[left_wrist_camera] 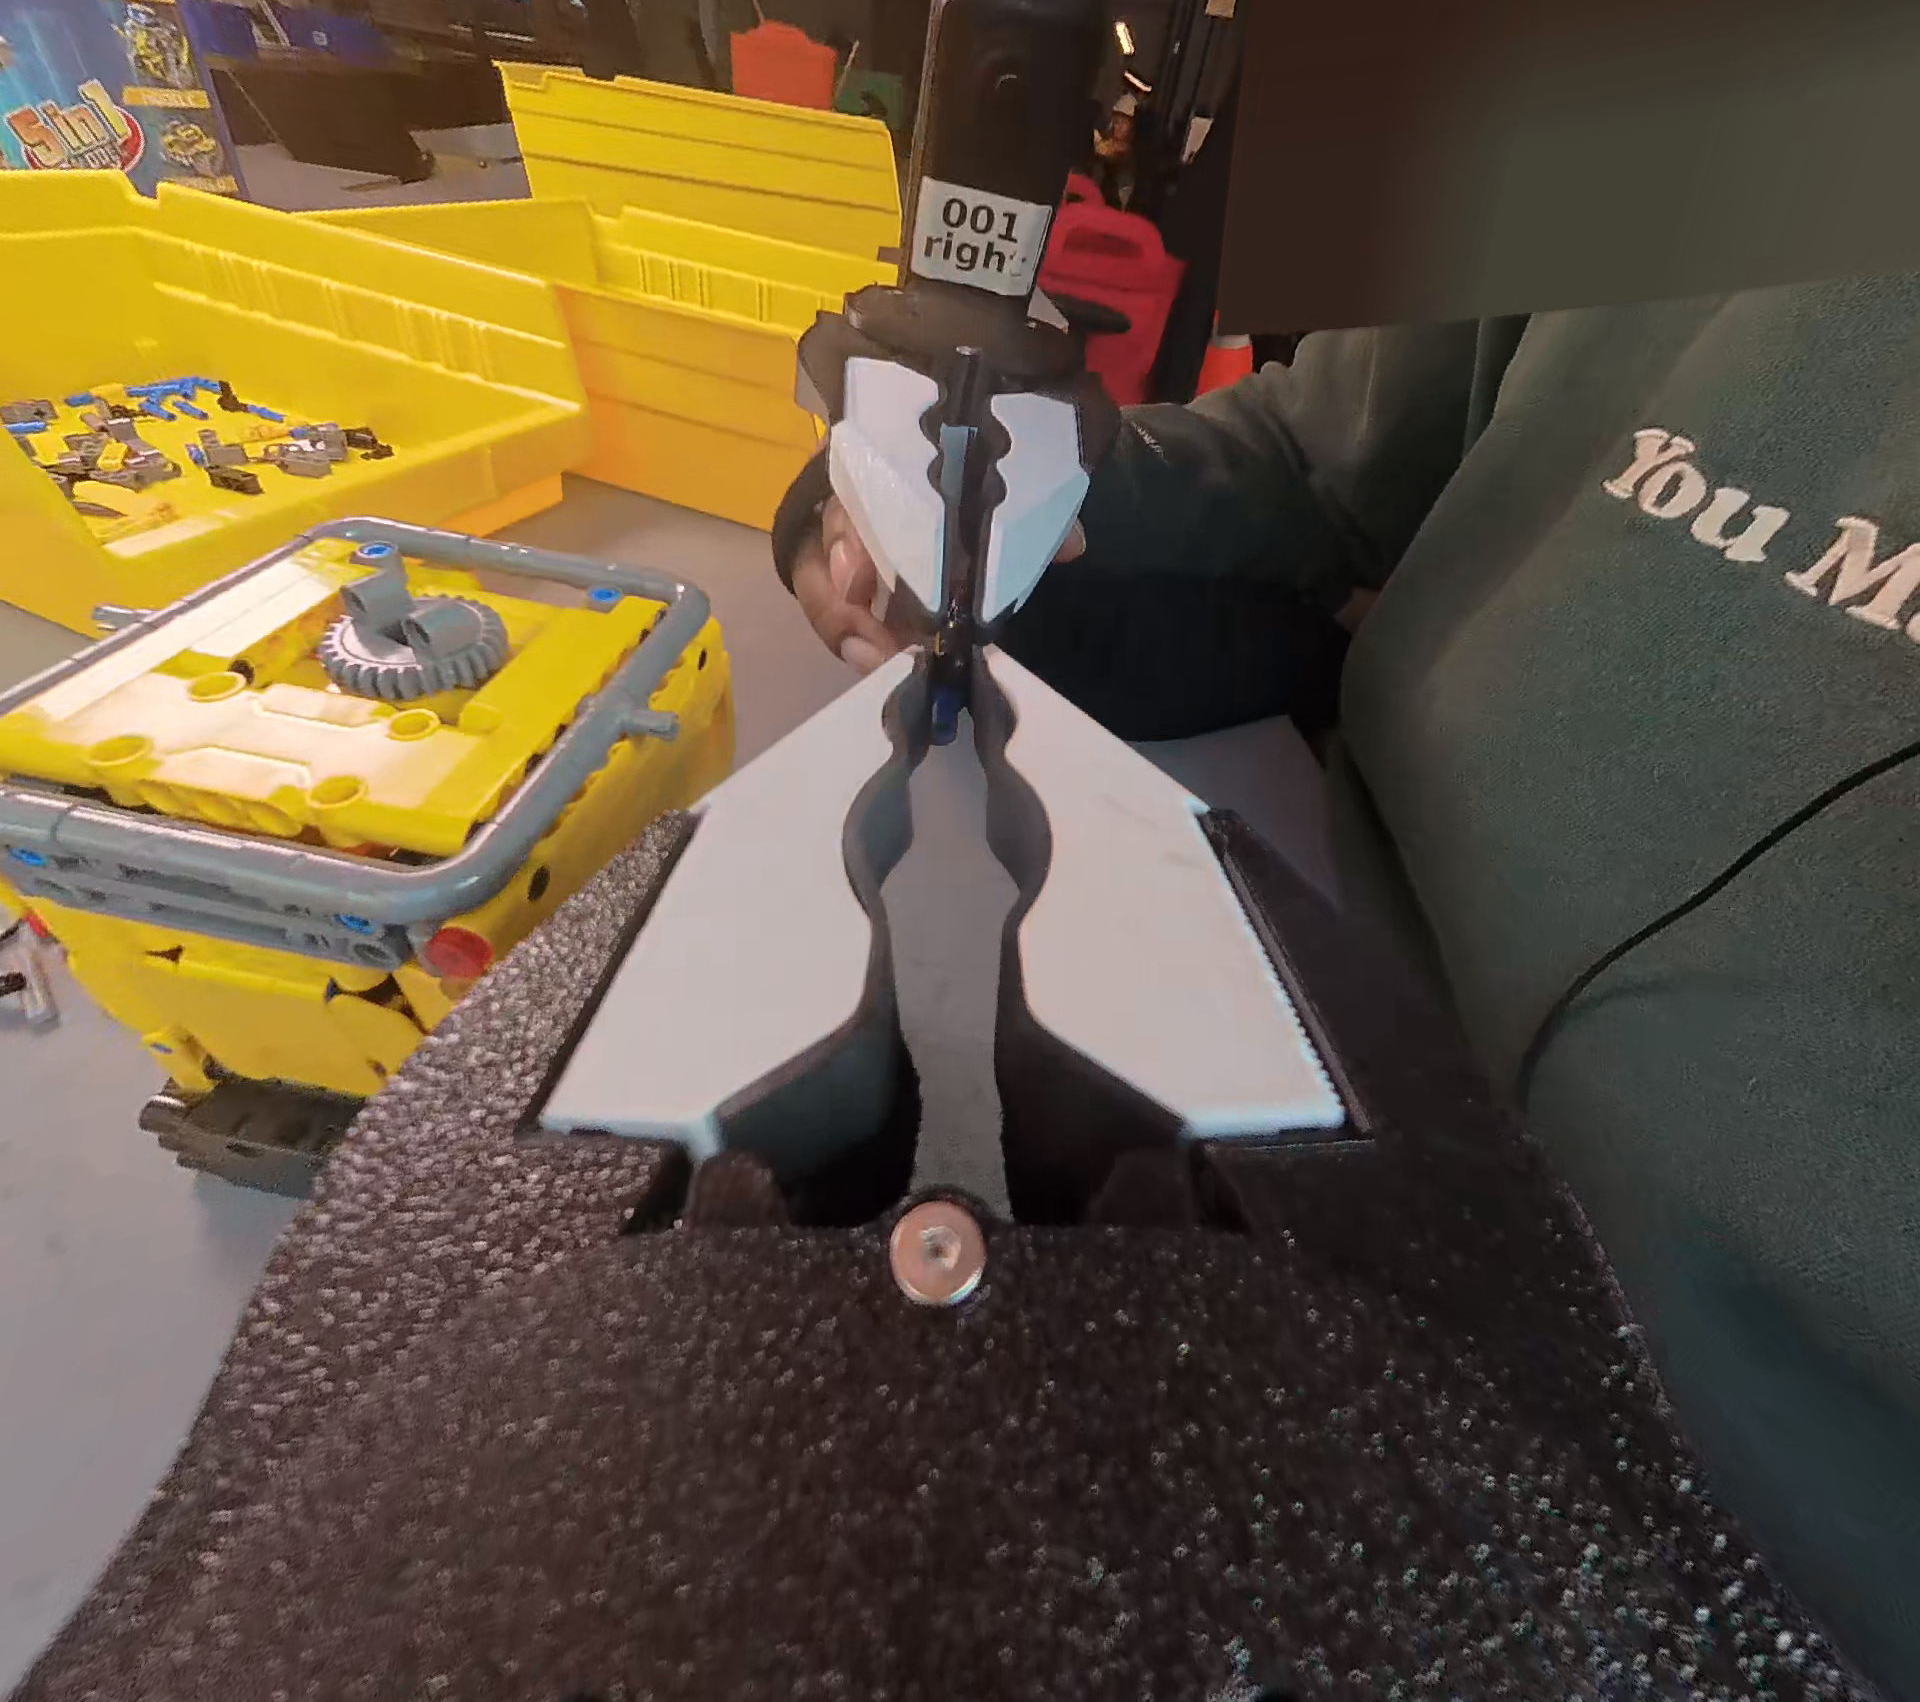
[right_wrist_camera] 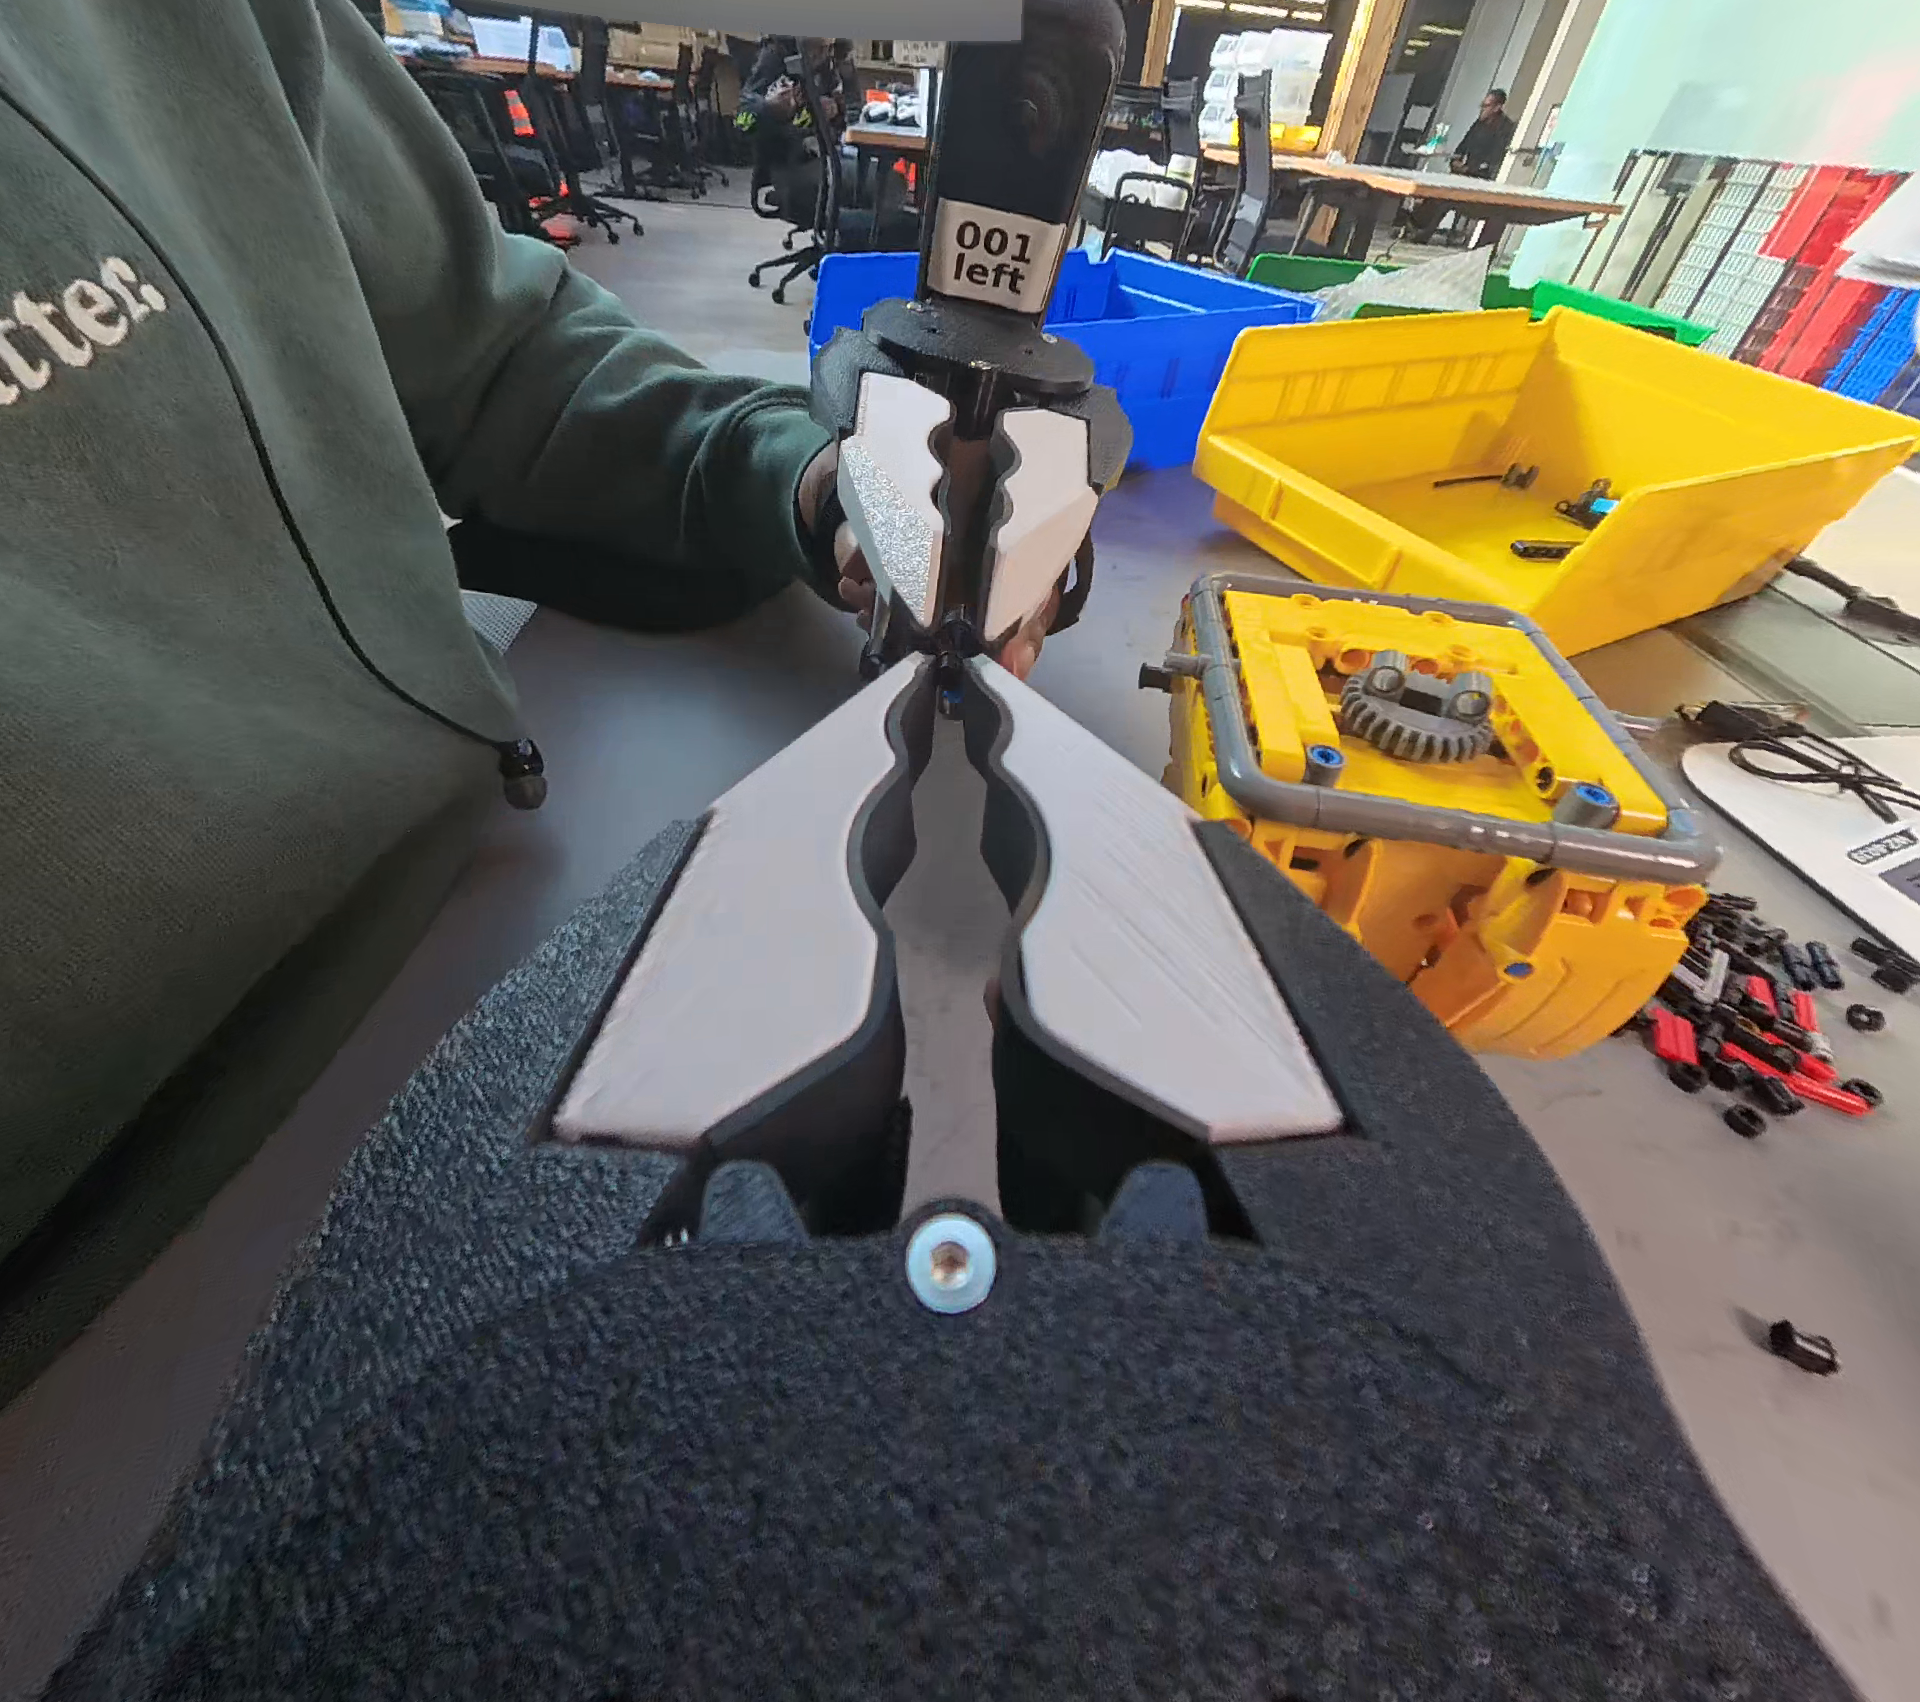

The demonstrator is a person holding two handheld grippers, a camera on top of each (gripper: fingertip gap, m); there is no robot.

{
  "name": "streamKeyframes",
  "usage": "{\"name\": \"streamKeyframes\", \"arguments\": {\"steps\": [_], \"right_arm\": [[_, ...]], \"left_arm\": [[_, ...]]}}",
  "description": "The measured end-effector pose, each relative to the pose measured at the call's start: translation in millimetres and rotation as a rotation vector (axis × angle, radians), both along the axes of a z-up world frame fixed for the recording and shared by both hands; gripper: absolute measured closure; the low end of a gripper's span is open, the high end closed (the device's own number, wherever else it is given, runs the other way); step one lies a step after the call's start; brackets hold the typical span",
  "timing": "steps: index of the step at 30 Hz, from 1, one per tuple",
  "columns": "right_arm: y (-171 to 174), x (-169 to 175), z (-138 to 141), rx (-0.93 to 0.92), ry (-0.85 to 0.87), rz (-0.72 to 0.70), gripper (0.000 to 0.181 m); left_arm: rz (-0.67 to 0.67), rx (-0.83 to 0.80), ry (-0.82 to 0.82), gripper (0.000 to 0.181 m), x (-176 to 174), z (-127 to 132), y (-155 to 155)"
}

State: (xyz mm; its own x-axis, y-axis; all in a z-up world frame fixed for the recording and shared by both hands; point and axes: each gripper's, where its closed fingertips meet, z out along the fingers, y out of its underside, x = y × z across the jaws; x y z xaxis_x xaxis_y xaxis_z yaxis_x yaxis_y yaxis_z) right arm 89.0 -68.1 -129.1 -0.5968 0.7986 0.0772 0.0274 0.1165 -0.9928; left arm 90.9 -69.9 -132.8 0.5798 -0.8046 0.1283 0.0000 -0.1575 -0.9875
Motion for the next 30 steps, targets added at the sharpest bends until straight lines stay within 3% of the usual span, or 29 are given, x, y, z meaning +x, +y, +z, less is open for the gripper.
{"name": "streamKeyframes", "arguments": {"steps": [4, 23, 30], "right_arm": [[1.0, -0.7, 11.1, -0.052, 0.034, -0.010, 0.177], [2.7, -5.7, 15.2, -0.149, 0.006, -0.034, 0.178], [2.2, -4.6, 24.4, -0.236, 0.013, -0.026, 0.178]], "left_arm": [[-0.004, 0.006, -0.054, 0.175, 1.6, 7.5, 0.0], [0.016, -0.019, -0.142, 0.175, -3.0, 14.9, 2.5], [-0.006, -0.059, -0.282, 0.175, -1.8, 24.7, 2.3]]}}
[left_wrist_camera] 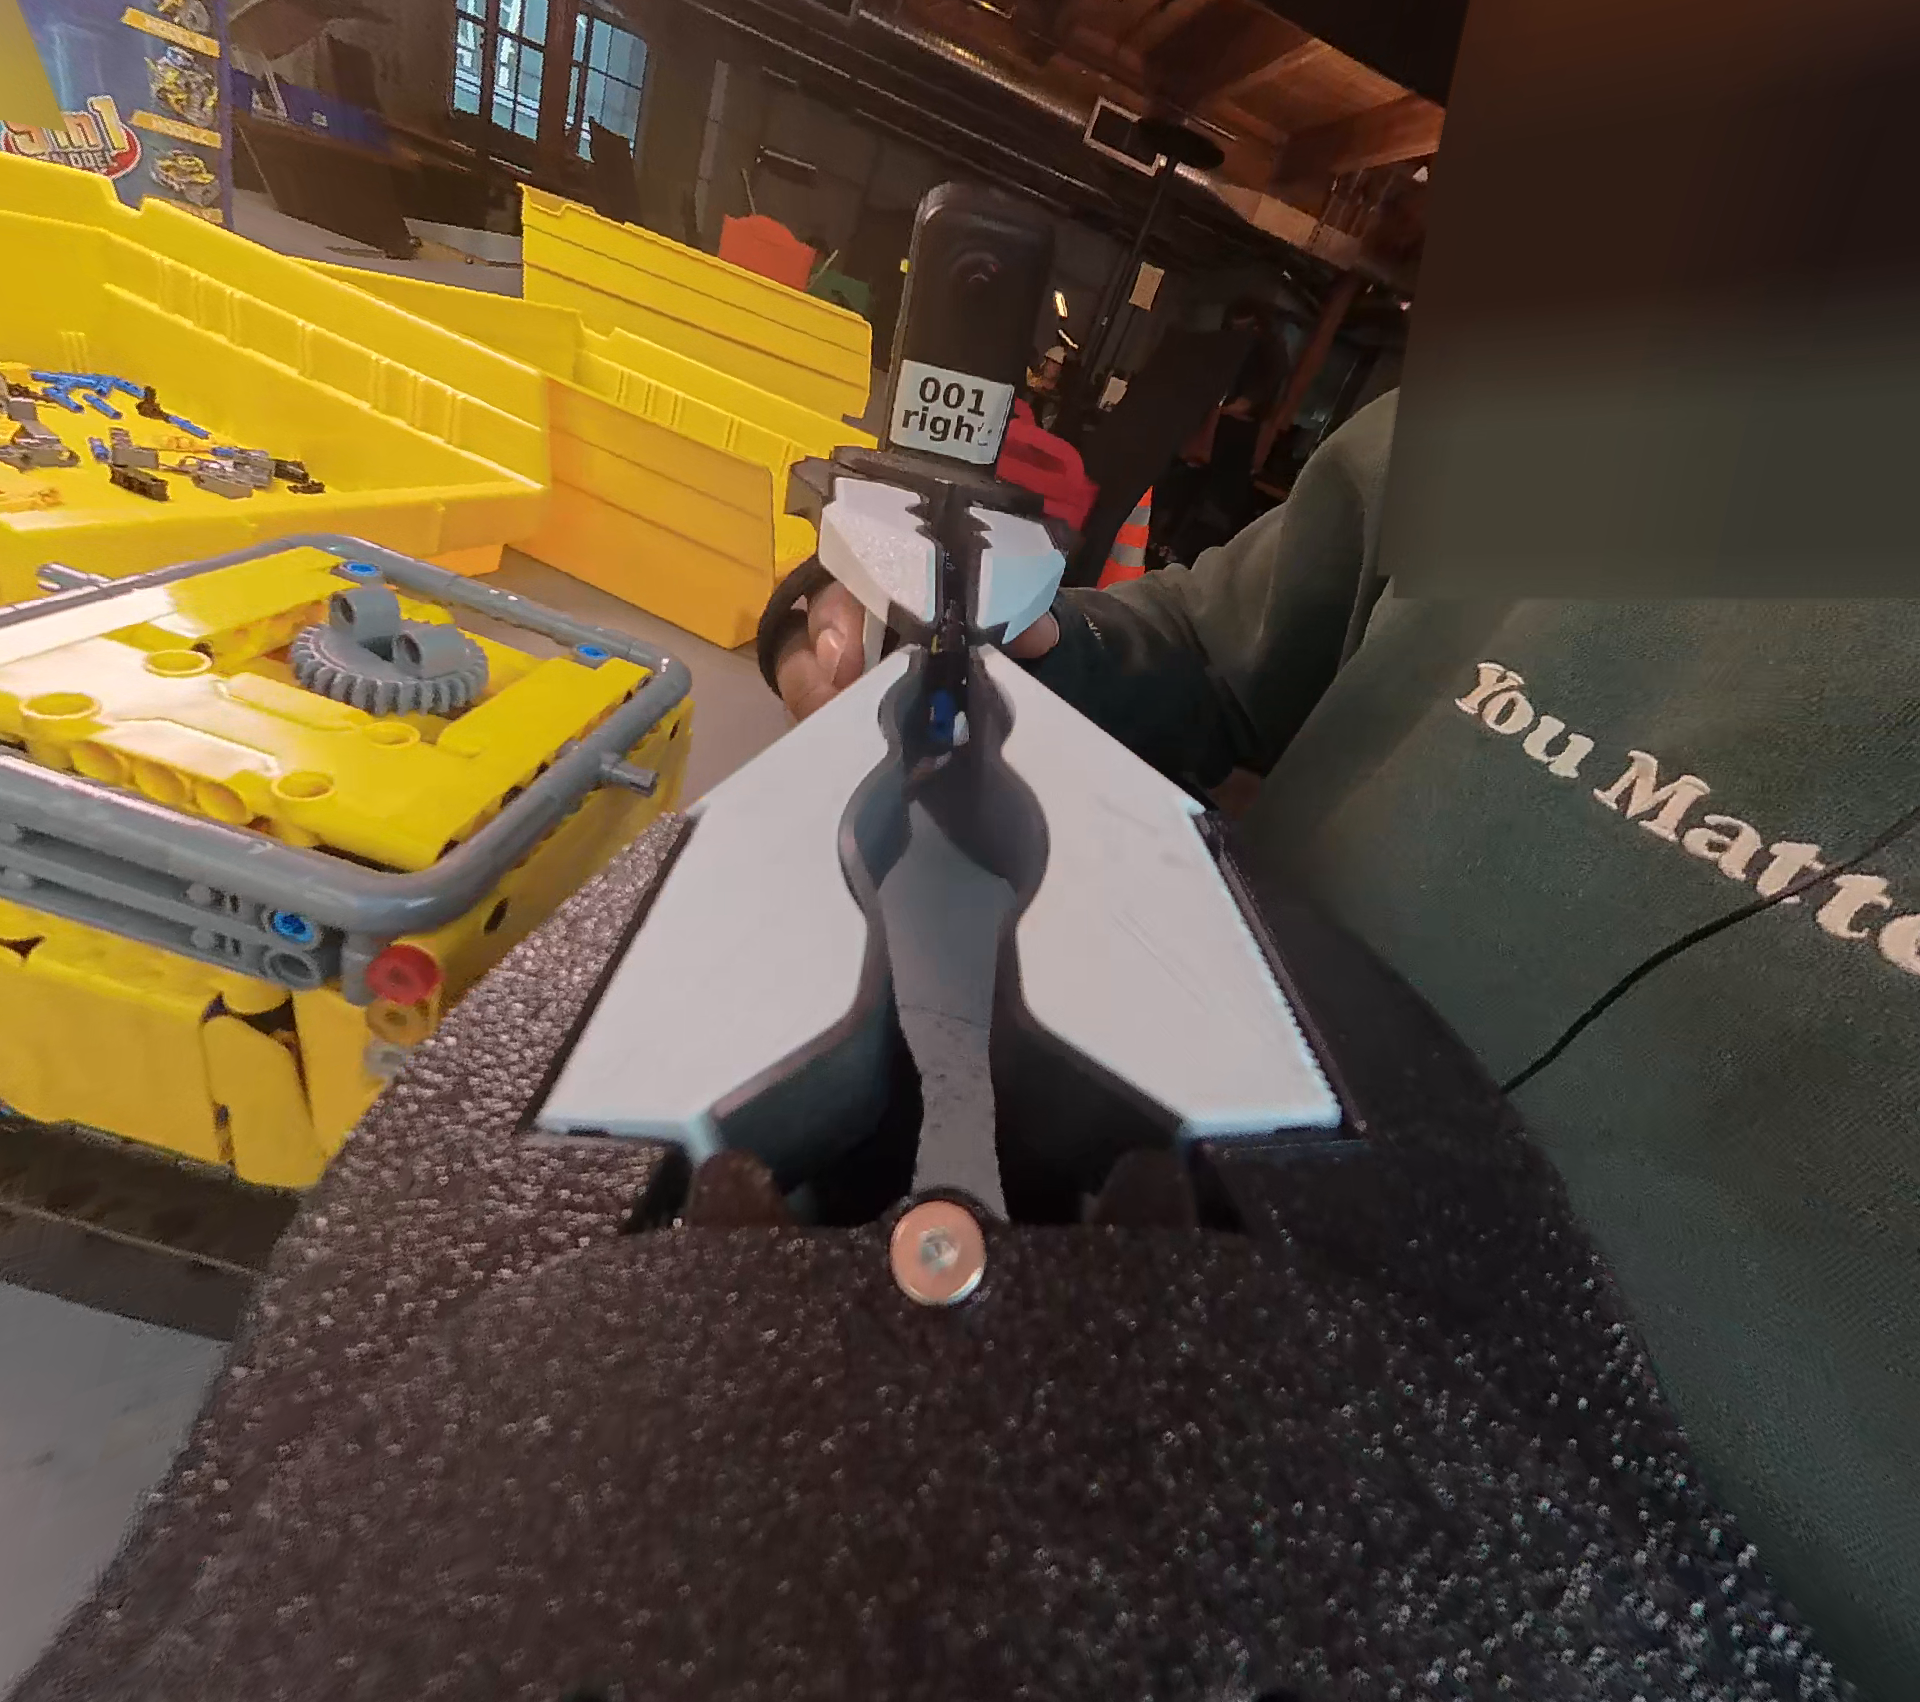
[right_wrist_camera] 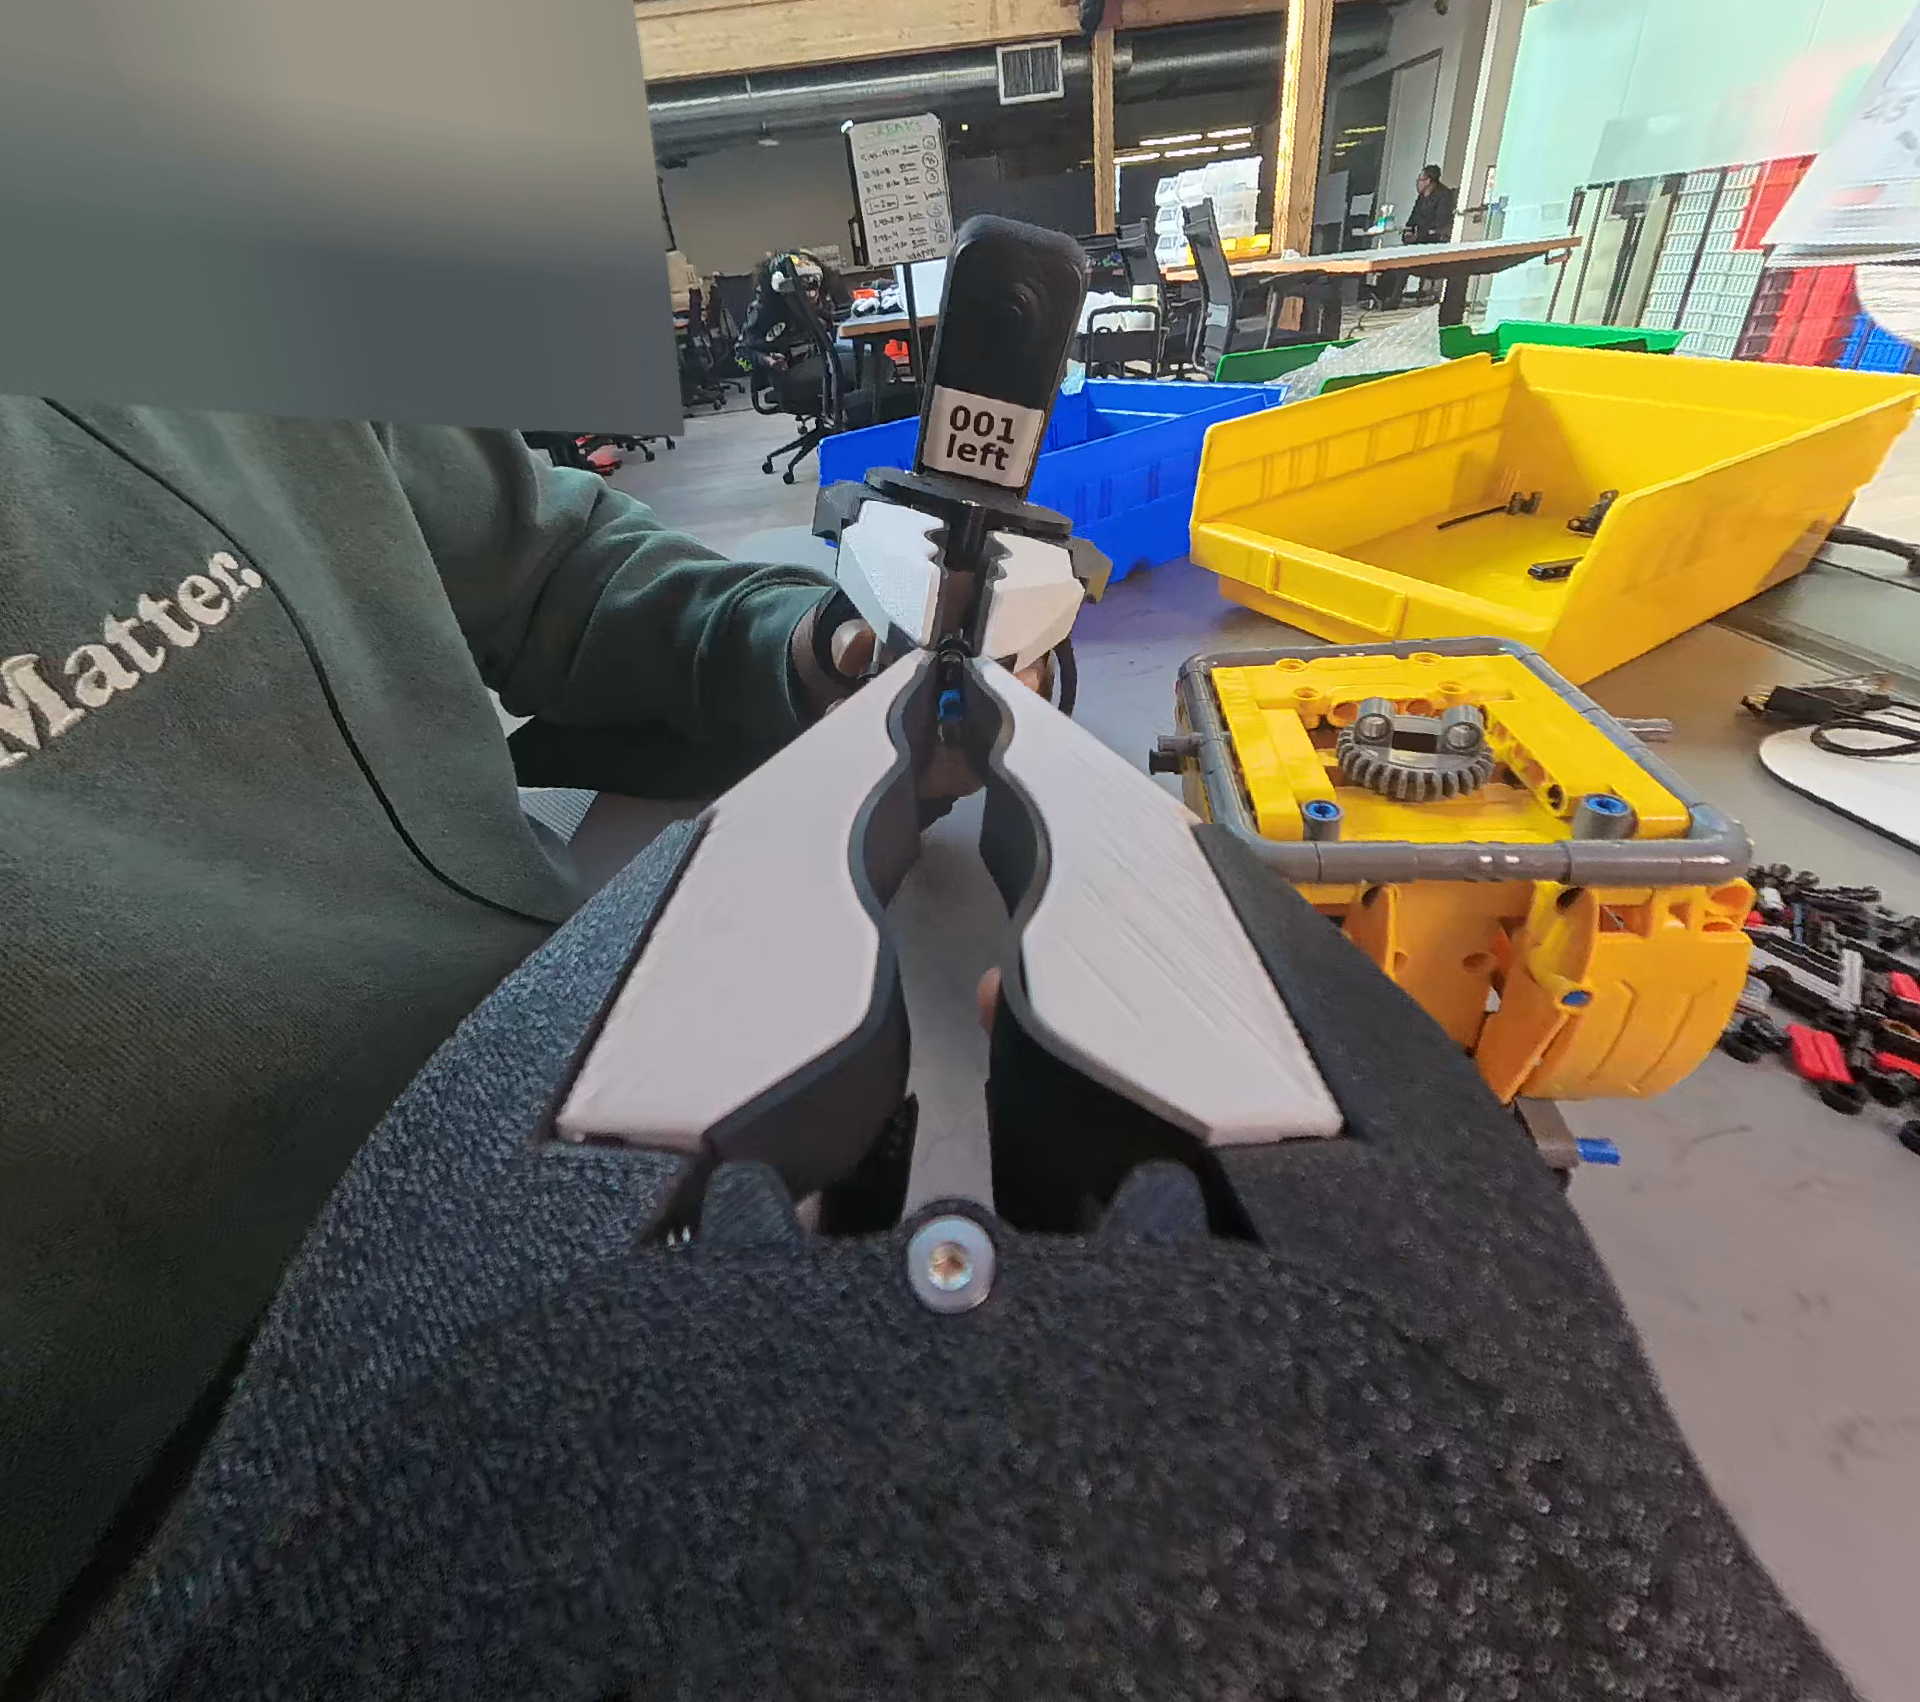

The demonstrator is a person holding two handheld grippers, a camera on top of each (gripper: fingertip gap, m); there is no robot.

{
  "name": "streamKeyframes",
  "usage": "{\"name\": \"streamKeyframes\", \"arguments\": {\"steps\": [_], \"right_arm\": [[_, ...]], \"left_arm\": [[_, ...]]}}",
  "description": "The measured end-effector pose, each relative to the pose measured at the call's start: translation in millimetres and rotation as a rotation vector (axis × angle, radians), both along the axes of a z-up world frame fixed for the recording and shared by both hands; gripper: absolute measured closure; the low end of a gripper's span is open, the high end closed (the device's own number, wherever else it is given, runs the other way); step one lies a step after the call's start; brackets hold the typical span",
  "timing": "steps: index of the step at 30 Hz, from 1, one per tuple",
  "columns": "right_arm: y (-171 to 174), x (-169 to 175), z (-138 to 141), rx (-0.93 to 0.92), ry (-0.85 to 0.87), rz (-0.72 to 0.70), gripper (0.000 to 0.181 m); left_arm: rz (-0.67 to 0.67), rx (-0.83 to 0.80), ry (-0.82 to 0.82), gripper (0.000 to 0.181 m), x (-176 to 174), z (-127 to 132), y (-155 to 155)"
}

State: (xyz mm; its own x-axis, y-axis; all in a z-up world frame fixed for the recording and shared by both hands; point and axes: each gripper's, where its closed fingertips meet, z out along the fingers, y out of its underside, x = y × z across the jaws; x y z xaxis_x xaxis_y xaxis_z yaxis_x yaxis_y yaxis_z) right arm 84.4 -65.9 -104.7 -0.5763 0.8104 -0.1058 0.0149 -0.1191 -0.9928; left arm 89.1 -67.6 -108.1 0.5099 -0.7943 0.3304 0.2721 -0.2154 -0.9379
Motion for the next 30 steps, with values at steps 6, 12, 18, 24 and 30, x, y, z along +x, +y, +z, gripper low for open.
{"name": "streamKeyframes", "arguments": {"steps": [6, 12, 18, 24, 30], "right_arm": [[-2.4, 0.5, 1.9, 0.074, 0.042, -0.032, 0.179], [-6.5, 1.6, -5.9, 0.157, 0.028, -0.018, 0.178], [1.1, 3.0, -11.3, 0.162, 0.005, 0.001, 0.177], [3.3, 3.7, -12.2, 0.168, 0.009, -0.006, 0.177], [2.2, 3.2, -18.3, 0.219, -0.016, -0.008, 0.179]], "left_arm": [[-0.058, -0.068, -0.138, 0.175, 4.2, 4.6, -0.8], [-0.114, -0.120, -0.127, 0.174, 5.0, -2.5, -4.9], [-0.089, -0.129, 0.002, 0.174, 5.4, -9.3, 2.1], [-0.070, -0.118, 0.021, 0.174, 1.4, -10.4, 1.2], [-0.057, -0.121, 0.075, 0.174, 1.6, -15.6, 0.5]]}}
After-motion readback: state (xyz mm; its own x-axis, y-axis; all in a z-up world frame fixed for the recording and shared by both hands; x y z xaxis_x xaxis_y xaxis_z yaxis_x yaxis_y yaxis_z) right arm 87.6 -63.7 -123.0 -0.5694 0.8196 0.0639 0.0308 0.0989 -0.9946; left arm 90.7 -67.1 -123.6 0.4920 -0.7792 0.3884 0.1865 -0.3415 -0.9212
